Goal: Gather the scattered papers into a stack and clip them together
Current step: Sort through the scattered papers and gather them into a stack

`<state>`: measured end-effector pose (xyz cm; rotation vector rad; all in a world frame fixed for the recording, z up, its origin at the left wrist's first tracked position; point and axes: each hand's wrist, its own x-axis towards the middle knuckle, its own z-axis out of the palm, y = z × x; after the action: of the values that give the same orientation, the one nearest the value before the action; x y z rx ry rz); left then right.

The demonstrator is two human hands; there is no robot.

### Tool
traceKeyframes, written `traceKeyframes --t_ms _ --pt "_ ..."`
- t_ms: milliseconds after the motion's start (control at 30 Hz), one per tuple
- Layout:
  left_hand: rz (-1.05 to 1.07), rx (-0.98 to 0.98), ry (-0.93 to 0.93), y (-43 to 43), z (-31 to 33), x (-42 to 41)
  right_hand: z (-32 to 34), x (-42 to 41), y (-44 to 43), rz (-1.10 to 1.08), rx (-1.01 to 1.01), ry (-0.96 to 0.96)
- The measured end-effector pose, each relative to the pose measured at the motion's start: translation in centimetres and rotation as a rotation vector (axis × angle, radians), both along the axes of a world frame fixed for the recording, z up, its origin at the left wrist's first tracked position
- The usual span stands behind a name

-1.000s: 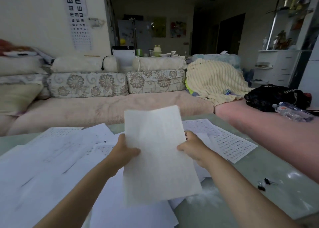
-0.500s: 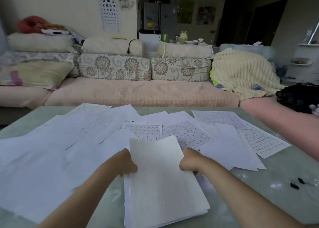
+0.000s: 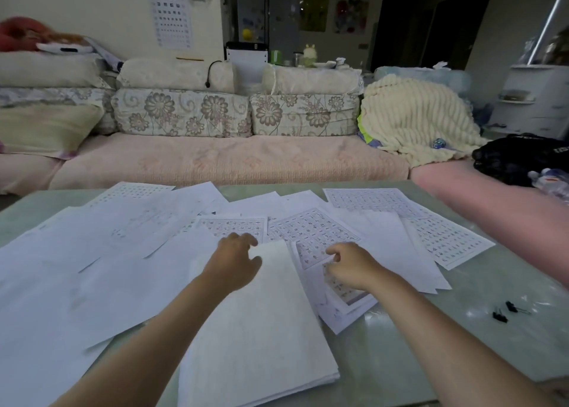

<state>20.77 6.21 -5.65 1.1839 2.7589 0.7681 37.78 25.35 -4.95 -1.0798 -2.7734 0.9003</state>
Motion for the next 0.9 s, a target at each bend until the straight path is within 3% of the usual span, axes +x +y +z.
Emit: traceKeyframes --t_ms 133,233,433,600,800,900 --pt "-0.193 0.008 0.026 6.6 -0.4 2.4 -0.5 3.1 4.5 0.005 0.093 -0.099" --pt "-0.265 -0.144 -0.006 11.3 -1.2 3.9 -1.6 5.7 7.6 -0.009 0.147 -0.214" --pt "-0.232 -0.542 0.15 17.6 -3.3 4.5 -4.4 9.6 12.6 -0.112 0.224 -0.183" --pt "-0.291 -0.378 0.101 19.5 -4.1 5.7 -5.4 10.4 13.9 -0.083 0.254 -0.17" --pt "-0.365 -0.379 0.311 20.4 -3.3 7.4 -4.8 9.4 14.5 -0.221 0.224 -0.03" --pt "-0.573 -0.278 0.156 21.6 -3.6 7.3 -4.0 8.5 14.6 -0.336 0.115 0.028"
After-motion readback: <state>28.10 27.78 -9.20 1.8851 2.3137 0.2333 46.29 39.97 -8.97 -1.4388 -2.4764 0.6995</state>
